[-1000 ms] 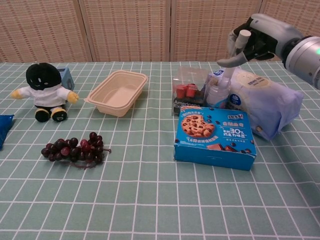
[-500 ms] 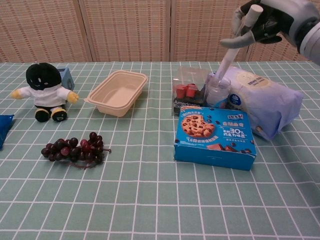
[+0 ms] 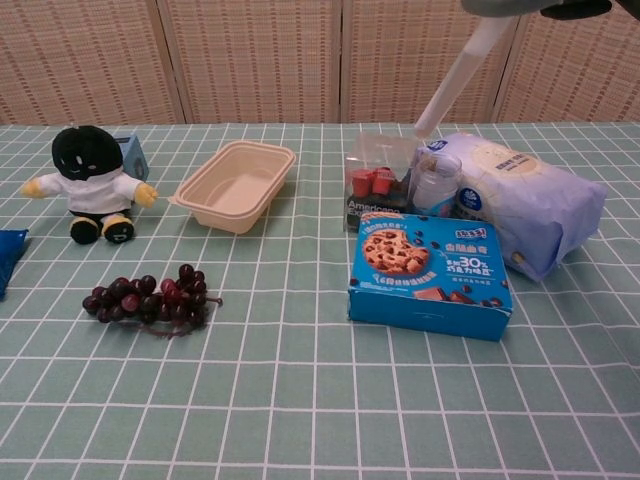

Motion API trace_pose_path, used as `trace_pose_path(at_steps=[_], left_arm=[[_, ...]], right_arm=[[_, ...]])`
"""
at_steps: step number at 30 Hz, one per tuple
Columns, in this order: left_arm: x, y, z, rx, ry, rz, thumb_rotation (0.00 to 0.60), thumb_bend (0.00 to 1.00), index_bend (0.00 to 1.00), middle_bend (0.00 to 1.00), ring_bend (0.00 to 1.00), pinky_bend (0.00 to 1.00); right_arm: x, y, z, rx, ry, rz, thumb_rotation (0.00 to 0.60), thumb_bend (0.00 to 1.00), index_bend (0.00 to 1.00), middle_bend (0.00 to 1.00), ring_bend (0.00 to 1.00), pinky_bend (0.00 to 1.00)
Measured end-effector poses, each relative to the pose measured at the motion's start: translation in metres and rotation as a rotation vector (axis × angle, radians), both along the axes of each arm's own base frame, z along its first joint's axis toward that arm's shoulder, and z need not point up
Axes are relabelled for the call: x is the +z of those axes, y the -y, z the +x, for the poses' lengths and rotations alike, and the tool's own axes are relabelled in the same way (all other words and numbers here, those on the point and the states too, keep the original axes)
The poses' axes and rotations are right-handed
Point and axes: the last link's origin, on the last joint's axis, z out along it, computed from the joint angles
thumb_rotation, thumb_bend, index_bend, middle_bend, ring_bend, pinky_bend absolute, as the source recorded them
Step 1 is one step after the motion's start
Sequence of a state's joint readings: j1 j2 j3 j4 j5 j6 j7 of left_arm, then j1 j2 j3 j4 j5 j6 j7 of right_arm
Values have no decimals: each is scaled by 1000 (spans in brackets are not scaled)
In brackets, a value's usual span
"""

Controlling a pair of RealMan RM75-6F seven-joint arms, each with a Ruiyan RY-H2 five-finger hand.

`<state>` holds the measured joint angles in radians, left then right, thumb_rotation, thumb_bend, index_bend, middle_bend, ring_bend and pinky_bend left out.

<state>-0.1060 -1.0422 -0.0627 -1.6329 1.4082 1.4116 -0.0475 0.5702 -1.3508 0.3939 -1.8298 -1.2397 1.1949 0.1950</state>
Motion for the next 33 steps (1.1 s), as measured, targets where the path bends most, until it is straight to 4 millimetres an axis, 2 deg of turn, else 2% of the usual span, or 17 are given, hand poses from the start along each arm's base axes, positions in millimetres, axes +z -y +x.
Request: trace_pose_path(at_steps=[6,14,18,26,30,33], left_arm=[[1,1,1,-3,5,2,600,264,384,394,298,446],[1,2,1,-10,13,-3,600,264,384,394,298,446],[2,2,1,-14,26,1,600,263,382,394,298,446],[3,2,2,-19,29,3,600,264,361,394,298,446],[4,3,2,-23,32,7,600,264,351,394,298,446],[4,3,2,-23,32,7,600,264,350,394,298,446]], right_arm=[[-2,-6,8,32,78,80,600,350,826,1000,1000,1000],[-24,-1,15,60,179,269,600,361,834,1000,1000,1000],[-35,3,16,78,113,253,600,362,835,1000,1000,1000],[-61,8,27,154,-198,80,600,362,835,1000,1000,1000],[-65,5,31,165,-215,61,600,363,837,1000,1000,1000],[-65,4,32,164,-135,98,600,362,840,1000,1000,1000]])
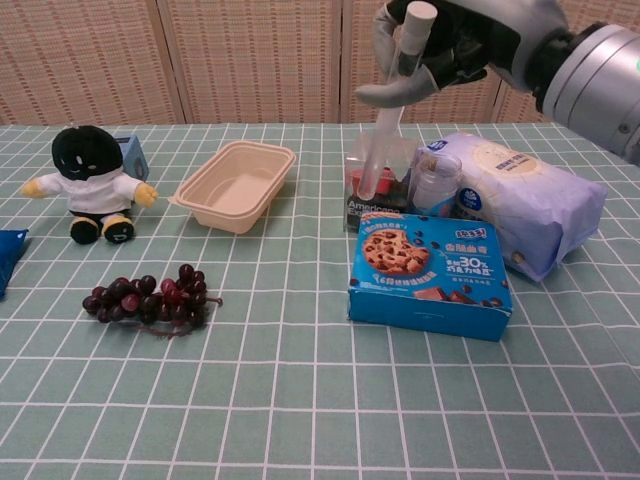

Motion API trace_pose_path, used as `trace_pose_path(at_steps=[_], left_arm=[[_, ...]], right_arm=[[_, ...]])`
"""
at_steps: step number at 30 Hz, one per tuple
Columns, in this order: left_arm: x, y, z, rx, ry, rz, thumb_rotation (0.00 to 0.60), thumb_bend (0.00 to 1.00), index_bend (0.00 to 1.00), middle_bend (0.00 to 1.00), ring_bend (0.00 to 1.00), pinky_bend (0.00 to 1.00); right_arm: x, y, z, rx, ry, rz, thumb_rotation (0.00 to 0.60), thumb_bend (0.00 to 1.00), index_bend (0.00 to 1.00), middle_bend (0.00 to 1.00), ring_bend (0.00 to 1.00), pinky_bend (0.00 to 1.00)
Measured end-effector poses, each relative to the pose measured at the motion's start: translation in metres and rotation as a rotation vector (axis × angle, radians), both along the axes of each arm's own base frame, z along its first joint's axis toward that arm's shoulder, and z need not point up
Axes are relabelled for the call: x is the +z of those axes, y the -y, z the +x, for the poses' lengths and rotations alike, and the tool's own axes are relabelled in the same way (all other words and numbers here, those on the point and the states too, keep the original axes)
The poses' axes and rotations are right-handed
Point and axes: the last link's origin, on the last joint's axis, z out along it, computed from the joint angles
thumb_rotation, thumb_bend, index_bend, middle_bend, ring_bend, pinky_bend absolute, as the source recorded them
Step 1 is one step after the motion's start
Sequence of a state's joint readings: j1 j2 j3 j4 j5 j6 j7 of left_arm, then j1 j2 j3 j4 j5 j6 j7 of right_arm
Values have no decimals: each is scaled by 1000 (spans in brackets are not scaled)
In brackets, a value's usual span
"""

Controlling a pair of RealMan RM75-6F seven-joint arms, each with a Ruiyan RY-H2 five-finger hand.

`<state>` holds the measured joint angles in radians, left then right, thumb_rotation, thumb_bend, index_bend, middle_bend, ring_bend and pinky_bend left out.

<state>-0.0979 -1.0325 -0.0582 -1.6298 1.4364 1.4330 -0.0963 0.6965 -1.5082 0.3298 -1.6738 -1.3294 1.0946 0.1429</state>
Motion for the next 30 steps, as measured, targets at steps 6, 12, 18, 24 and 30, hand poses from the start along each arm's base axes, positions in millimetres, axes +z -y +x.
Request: trace_pose_path(at_steps=[6,12,18,24,30], left_arm=[[-2,-1,0,3,-8,-7,600,264,350,394,298,446],[-2,-2,-1,10,-18,-6,600,264,353,394,302,447],[-3,-3,-2,16,-16,-8,600,263,353,394,302,447],[-2,-3,-2,18,-19,-7,600,263,353,394,302,448],[-2,-2,-2,16,-16,-6,600,263,354,394,302,448]], right_arm=[[7,0,-1,-41,305,172,600,362,844,1000,1000,1000],[11,2,-6,-54,449,246,600,362,845,1000,1000,1000],[8,5,-13,1,269,96,600,362,845,1000,1000,1000],[3,5,-14,72,-22,-119,600,362,845,1000,1000,1000],[3,2,-11,74,-7,-100,600,362,845,1000,1000,1000]])
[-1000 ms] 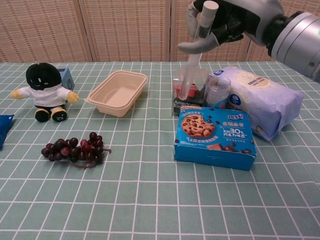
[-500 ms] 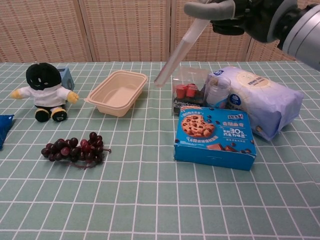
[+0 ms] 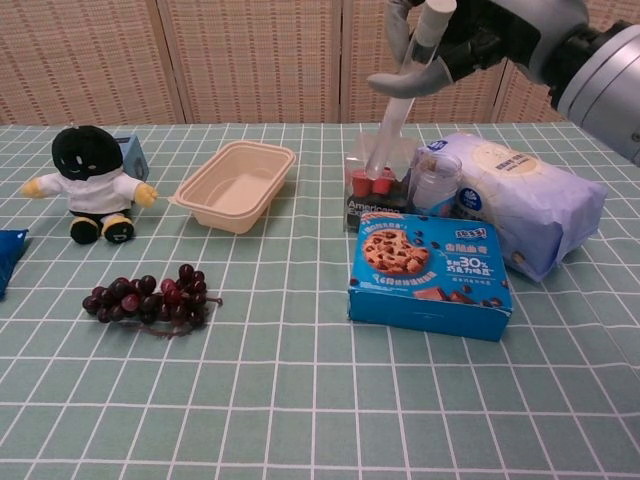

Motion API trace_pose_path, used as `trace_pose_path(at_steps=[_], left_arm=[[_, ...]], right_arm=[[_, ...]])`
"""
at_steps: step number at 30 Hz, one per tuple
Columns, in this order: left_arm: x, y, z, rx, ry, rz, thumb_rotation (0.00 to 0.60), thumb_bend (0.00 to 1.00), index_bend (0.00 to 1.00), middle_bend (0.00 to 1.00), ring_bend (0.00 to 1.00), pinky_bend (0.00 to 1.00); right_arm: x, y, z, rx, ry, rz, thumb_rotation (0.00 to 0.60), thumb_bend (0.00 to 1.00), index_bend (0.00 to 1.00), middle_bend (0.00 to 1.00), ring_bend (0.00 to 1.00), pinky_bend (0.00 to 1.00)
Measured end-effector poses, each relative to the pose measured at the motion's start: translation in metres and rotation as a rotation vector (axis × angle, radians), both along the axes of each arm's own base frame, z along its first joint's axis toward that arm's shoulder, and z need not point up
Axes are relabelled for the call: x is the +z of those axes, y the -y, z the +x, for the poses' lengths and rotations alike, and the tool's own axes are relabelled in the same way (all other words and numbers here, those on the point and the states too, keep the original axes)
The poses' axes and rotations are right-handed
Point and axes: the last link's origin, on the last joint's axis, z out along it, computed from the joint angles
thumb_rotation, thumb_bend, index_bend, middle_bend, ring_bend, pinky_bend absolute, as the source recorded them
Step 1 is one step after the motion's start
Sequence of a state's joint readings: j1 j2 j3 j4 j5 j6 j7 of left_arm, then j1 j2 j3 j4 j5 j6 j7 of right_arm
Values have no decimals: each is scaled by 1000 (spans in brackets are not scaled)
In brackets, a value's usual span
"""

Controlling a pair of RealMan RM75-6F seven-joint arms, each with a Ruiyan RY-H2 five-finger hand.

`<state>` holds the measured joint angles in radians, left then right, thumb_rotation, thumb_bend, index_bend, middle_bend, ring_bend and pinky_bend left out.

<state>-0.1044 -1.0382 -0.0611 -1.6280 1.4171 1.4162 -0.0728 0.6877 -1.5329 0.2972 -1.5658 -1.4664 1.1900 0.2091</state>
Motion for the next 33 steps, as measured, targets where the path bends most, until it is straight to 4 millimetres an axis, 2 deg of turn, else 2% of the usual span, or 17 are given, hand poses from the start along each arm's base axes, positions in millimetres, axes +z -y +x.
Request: trace_pose_path(at_steps=[8,13,18,25,29,33], left_arm=[[-1,0,0,-1,-5,1,600,263,353,394,302,448],[0,1,1,-1,-6,3,600,264,354,394,302,448],[0,1,2,-2,-8,3,600,263,354,394,302,449],[1,2,2,-2,-3,7,600,264,354,394,302,448],[1,3,2,-3,-5,6,600,263,354,394,302,448],[1,3,2,-1,-5,4,600,263,354,394,302,449]], right_arm=[[9,-5,3,-30,370,295,600,362,845,1000,1000,1000],[10,-4,0,-27,444,329,600,362,845,1000,1000,1000],[6,-2,-5,7,291,194,600,383,844,1000,1000,1000],[-2,-1,-9,47,-98,-89,600,387,844,1000,1000,1000],[-2,-3,-7,50,-150,-113,600,386,846,1000,1000,1000],[0,-6,-3,47,-67,-36,600,387,848,1000,1000,1000]])
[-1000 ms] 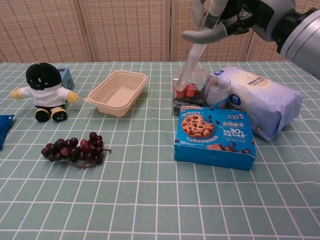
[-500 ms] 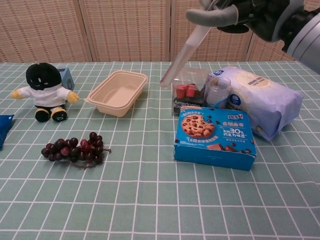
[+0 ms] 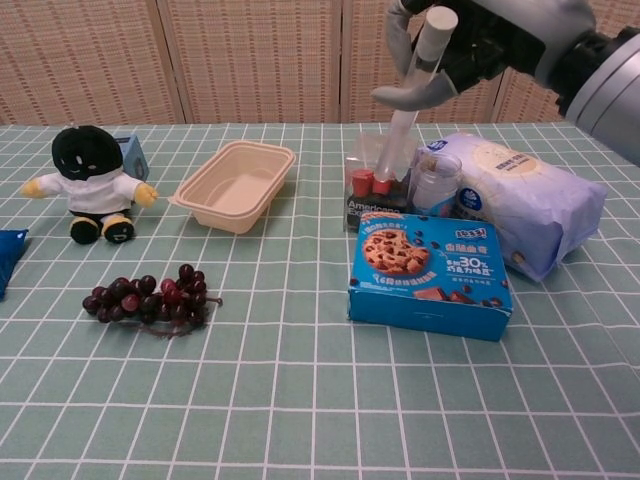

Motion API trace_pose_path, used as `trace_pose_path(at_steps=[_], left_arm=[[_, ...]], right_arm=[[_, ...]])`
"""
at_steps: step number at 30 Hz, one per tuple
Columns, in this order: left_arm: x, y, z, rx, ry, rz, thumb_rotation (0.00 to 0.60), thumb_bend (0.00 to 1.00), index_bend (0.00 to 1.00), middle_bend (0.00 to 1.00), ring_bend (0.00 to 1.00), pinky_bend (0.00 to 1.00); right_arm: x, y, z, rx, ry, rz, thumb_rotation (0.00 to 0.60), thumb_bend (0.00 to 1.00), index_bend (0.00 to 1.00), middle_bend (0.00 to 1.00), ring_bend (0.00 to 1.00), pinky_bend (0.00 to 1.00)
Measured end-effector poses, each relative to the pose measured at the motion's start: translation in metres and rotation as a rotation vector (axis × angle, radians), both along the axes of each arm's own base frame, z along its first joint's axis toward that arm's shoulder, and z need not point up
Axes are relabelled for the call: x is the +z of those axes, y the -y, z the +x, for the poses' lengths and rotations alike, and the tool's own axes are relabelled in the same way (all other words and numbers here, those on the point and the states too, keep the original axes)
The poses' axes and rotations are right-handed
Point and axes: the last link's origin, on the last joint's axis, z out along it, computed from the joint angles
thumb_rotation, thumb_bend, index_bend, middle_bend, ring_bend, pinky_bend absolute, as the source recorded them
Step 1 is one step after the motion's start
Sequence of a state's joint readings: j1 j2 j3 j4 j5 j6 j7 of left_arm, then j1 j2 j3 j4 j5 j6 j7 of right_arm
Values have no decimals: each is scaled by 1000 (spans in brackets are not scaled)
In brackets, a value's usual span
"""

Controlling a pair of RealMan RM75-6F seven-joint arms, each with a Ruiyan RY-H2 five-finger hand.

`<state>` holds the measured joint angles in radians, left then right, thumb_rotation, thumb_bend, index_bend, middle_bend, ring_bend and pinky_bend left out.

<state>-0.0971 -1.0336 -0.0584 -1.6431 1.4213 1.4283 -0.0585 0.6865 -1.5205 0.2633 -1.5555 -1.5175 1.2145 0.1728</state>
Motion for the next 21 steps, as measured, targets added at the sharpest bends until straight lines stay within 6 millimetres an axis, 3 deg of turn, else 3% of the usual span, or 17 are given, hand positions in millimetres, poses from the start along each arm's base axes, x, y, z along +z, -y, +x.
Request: trace_pose_path(at_steps=[7,11,15,21], left_arm=[[-1,1,1,-2,-2,0,600,263,354,394,301,449],[-1,0,0,2,-5,-5,600,263,353,394,301,449],[-2,-1,0,3,-6,-7,600,264,354,394,301,450],[-1,-1,-1,4,-1,-5,600,264,354,394,301,450]], right_arm=[[10,-5,2,-50,393,340,600,387,850,1000,1000,1000],[12,-5,0,-81,530,454,600,387,851,1000,1000,1000],[11,-4,-3,-98,540,464,600,386,852,1000,1000,1000],[5,-2,-7,-85,302,287,600,387,852,1000,1000,1000]])
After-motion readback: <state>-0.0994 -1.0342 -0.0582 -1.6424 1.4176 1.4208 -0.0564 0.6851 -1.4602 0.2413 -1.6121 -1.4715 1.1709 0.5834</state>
